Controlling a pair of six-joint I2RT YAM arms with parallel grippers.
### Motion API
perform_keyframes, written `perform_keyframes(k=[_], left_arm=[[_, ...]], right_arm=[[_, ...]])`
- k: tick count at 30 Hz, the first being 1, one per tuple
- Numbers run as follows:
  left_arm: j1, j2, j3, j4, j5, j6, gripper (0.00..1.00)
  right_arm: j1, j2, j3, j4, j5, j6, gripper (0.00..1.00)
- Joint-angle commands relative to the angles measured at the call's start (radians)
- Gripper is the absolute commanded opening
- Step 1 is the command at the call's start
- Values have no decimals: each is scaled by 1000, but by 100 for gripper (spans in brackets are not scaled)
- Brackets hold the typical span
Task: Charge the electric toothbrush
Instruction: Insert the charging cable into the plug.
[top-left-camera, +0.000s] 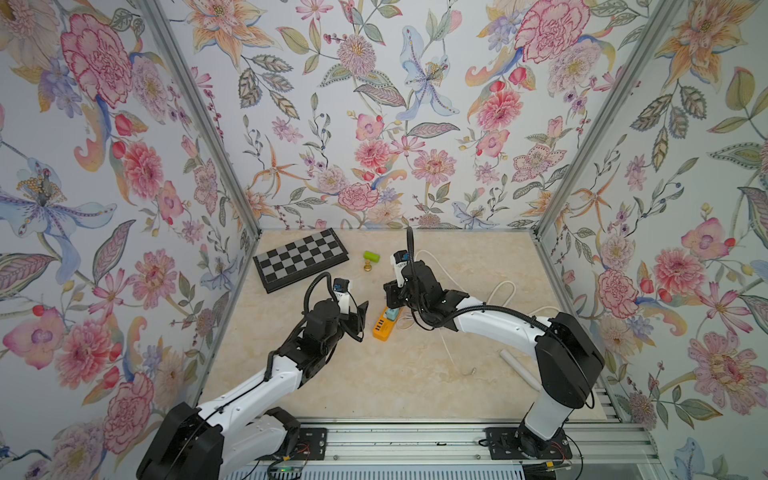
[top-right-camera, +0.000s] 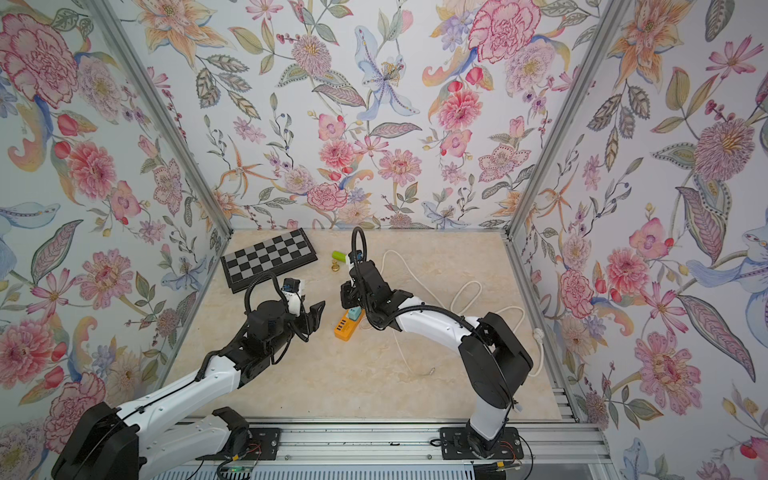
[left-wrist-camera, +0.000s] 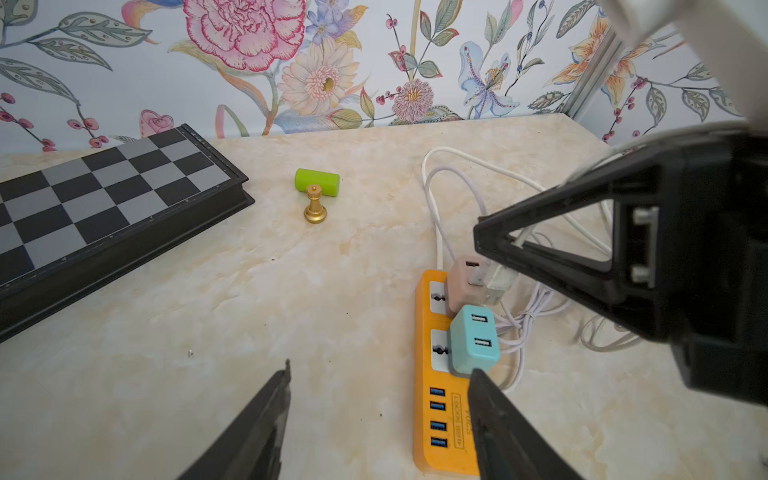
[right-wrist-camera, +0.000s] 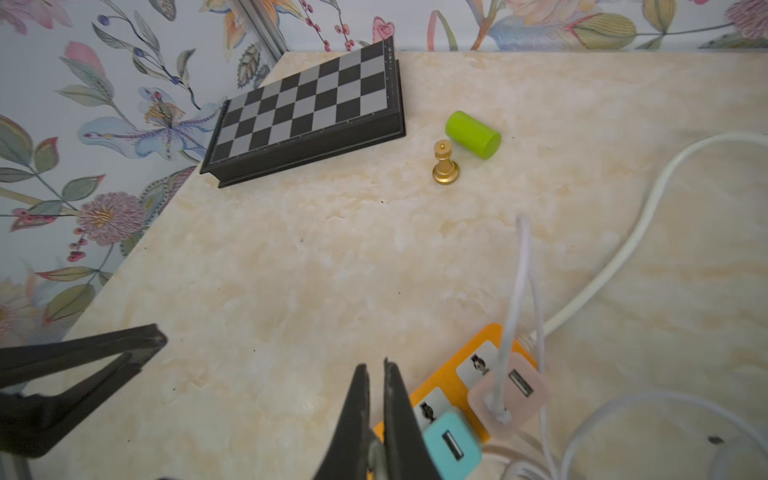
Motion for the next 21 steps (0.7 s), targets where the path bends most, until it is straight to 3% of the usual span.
perform_keyframes(k=[1,12,21], left_arm=[[8,-34,-11,-35,-62,-27,69],[9,-83,-49,-12,-46,-28,69],[8,-108,-58,-21,-71,-39,70]], right_arm=[[36,33,31,-71,217,-4,0],[36,51,-52,21,188,-27,0],[47,45,-80,25,194,28,0]])
